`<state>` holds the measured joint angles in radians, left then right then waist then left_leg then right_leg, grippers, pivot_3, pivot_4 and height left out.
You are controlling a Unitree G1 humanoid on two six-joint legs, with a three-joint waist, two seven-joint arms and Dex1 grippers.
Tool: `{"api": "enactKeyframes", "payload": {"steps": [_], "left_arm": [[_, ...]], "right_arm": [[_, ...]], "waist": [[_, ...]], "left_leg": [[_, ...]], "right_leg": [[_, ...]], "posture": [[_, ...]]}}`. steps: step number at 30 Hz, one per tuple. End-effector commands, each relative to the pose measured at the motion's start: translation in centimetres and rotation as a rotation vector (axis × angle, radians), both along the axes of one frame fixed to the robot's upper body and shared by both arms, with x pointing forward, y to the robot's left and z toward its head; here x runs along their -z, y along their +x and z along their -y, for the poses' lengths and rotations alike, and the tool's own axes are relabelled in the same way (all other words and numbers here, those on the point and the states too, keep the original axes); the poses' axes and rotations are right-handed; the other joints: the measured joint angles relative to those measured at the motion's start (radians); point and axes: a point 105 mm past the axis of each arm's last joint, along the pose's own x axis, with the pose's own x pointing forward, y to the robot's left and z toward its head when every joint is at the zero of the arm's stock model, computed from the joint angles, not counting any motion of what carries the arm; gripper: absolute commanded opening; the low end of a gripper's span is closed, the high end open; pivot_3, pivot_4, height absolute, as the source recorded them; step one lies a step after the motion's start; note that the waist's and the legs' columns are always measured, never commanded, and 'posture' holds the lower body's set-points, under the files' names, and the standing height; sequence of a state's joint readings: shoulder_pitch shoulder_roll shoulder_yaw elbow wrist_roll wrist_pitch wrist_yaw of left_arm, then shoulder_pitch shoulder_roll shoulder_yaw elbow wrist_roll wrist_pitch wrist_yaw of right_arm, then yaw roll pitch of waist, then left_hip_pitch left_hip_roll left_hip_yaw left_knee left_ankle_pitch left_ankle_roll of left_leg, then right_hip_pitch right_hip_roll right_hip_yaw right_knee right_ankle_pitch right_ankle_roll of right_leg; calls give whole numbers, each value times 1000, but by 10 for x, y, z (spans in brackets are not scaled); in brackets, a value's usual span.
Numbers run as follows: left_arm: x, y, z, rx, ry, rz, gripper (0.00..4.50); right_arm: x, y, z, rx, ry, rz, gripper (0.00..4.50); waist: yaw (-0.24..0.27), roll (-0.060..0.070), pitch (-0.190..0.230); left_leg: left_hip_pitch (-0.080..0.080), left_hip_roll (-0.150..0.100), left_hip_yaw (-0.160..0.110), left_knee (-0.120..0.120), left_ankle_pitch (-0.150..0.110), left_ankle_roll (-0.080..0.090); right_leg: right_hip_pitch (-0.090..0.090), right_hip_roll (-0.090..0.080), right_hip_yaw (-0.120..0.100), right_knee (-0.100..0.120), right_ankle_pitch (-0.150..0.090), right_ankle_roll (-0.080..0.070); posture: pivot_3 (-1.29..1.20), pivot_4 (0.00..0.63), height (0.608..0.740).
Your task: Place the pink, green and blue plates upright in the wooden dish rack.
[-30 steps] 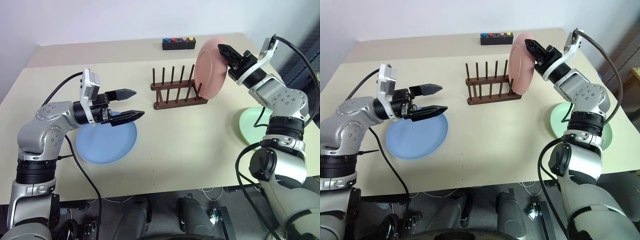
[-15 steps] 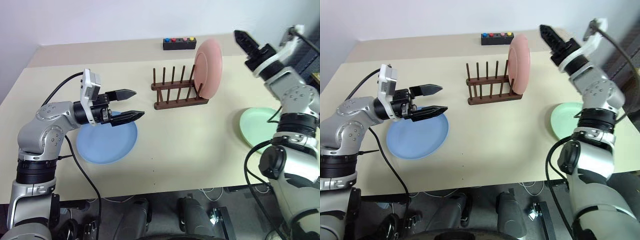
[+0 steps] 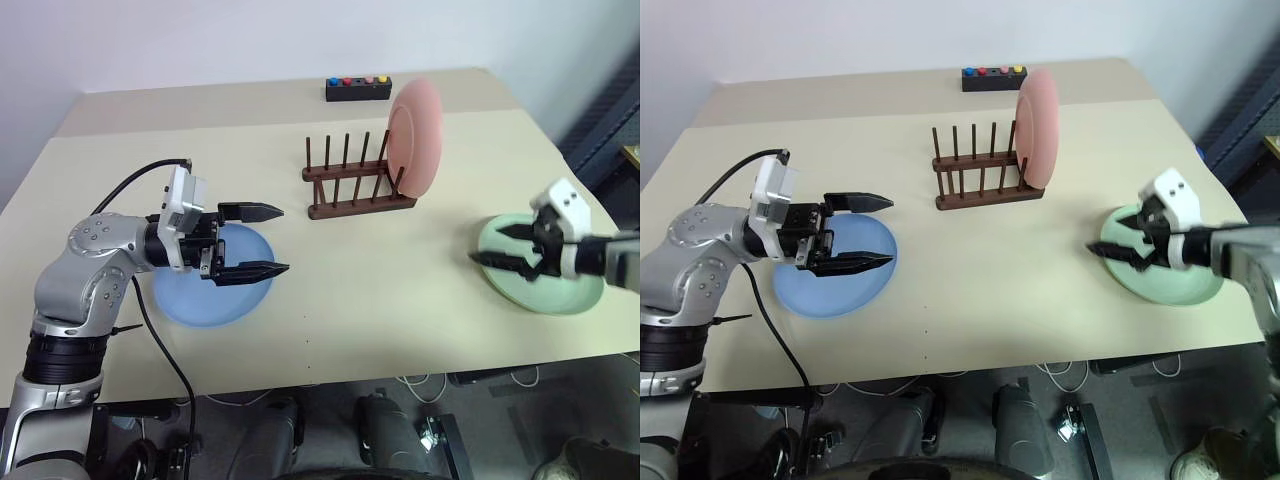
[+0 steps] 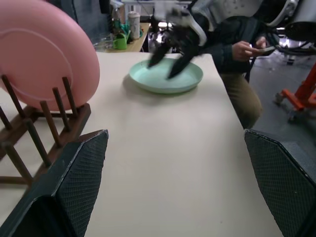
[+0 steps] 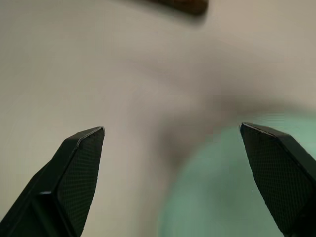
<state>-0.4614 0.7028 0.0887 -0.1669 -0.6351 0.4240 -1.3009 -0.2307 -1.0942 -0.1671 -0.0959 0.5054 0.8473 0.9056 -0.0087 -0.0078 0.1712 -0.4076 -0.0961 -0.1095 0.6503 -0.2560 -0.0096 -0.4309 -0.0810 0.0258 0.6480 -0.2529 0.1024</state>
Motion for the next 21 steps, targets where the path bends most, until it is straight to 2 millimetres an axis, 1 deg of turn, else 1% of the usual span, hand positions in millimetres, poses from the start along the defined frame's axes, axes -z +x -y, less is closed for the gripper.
{"api": "enactKeyframes", "payload": {"steps": [1,3,7,9,11,14,17,18,20,21], "left_arm": [[-5,1,7,35,-9,69,4500],[-5,4,10,42,-15,87,4500],[-5,5,14,65,-21,91,4500],[-5,5,14,76,-31,77,4500],[-5,1,13,104,-35,40,4500],[-5,-1,13,111,-39,29,4500],[-5,-1,11,98,-40,35,4500],[-6,-1,11,93,-40,37,4500],[-6,0,10,81,-43,42,4500],[-7,0,9,77,-44,43,4500]], "right_arm": [[-10,-11,0,22,-66,39,4472],[0,-15,4,53,-105,27,4472],[21,-21,17,117,-171,-7,4472],[29,-24,23,143,-184,-30,3920],[33,-24,26,149,-207,-35,3132],[31,-22,25,142,-211,-27,1615],[16,-12,23,136,-181,23,45],[5,-7,21,140,-148,60,12],[-26,6,18,162,-26,159,12],[-36,10,19,172,7,191,12]], "waist": [[1,0,0],[5,0,0],[13,0,0],[15,0,0],[16,0,0],[17,0,0],[16,0,0],[14,-1,0],[13,-1,0],[14,-1,0]], "left_leg": [[0,0,0,0,0,0],[0,0,0,1,0,0],[0,0,0,1,0,0],[0,0,0,1,0,0],[0,0,0,1,0,0],[0,0,0,1,0,0],[1,0,0,2,0,0],[1,0,0,2,0,0],[2,0,0,2,0,0],[2,0,0,2,0,0]], "right_leg": [[0,0,0,0,0,0],[1,0,0,0,0,0],[1,0,0,0,0,0],[1,0,0,0,0,0],[1,0,0,0,0,0],[1,0,0,0,0,0],[1,0,0,0,0,0],[2,0,0,0,0,0],[3,0,0,0,0,0],[3,1,0,0,0,0]], "posture": [[0,150,740],[0,150,740],[0,150,740],[0,150,740],[0,150,740],[0,150,740],[0,150,740],[0,150,740],[0,150,740],[0,150,740]]}}
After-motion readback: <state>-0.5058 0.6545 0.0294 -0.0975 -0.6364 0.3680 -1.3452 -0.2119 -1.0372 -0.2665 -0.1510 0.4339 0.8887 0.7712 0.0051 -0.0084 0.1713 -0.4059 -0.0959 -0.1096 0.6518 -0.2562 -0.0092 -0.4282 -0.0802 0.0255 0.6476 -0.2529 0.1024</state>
